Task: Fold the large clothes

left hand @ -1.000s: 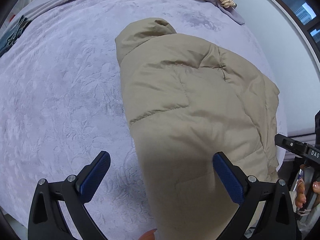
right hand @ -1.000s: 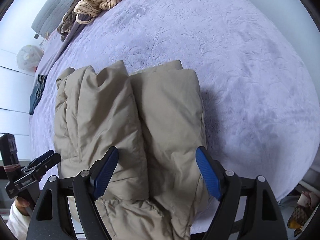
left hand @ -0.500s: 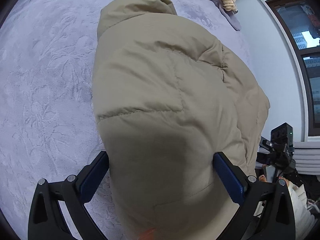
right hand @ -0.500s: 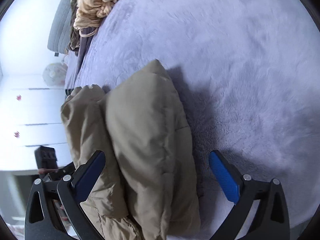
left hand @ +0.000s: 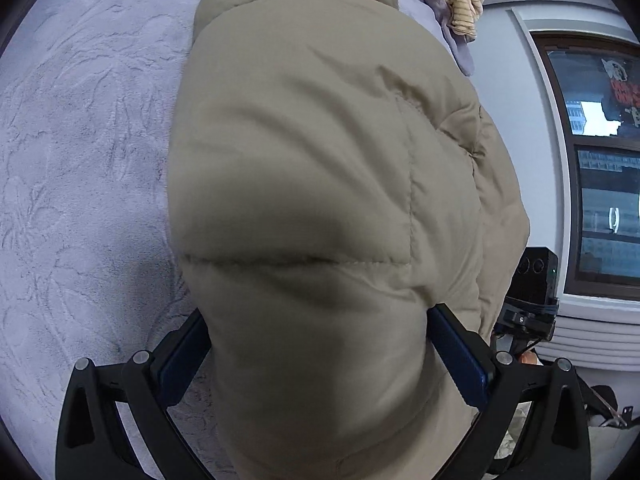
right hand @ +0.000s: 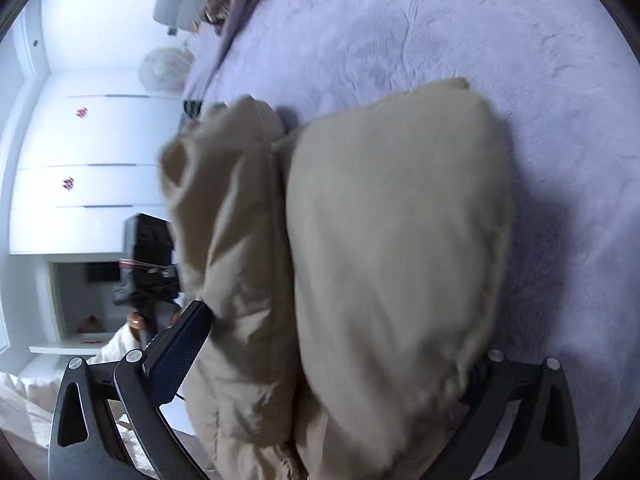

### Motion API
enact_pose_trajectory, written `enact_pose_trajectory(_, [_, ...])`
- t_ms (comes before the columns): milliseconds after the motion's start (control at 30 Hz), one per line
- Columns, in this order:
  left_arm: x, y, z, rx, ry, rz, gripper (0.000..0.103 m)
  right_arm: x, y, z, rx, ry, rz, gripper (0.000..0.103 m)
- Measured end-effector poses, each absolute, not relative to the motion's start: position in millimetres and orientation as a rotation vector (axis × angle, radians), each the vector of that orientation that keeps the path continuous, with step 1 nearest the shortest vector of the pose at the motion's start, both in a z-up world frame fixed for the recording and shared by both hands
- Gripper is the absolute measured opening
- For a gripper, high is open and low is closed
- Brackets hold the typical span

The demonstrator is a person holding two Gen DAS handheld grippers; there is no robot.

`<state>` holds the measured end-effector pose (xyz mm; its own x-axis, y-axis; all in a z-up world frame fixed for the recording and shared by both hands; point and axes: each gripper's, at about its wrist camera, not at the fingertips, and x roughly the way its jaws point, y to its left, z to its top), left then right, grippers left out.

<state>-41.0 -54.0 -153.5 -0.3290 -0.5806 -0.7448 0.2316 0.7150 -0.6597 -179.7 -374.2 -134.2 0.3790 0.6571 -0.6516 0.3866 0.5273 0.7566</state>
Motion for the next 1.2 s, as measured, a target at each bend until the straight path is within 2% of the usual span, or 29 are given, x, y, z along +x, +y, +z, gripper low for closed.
enact_pose_trajectory(233, [-49,-72,-162,-0.286,1.695,-0.785,0.102,-162,-380,-173,1.265,1.269,0.14,0.103])
enact_pose_trajectory(300, [-57,-87,-150,-0.242,1.65,-0.804,0.093,-163,-377,-169,1.27,1.269,0.117,0.096])
enact_pose_trajectory(367, [-59,-91,-137,-0.225,1.623,-0.83,0.08,-167,-375,-161,1.304,1.228,0.131,0.06])
enact_pose_trajectory(433, [-57,-90,-127,-0.242,1.613,-0.865,0.073,-168,-372,-152,1.363,1.158,0.153,0.047])
enact_pose_trajectory(467, [-54,-91,-123,-0.25,1.609,-0.882,0.07,-166,-367,-145,1.362,1.136,0.158,0.045])
enact_pose_trajectory(733, [22,-70,-76,-0.244,1.515,-0.996,0.07,-109,-309,-88,1.283,1.017,0.171,0.045])
enact_pose_trajectory(933, [87,0,-47,-0.22,1.415,-0.919,0.07,-14,-245,-79,1.221,0.997,0.237,0.045])
enact_pose_trajectory(1067, [132,44,-59,-0.226,1.392,-0.809,0.07,55,-200,-97,1.199,1.024,0.275,0.045])
enact_pose_trajectory(1200, [155,69,-99,-0.184,1.441,-0.671,0.07,108,-160,-129,1.152,1.141,0.227,0.047])
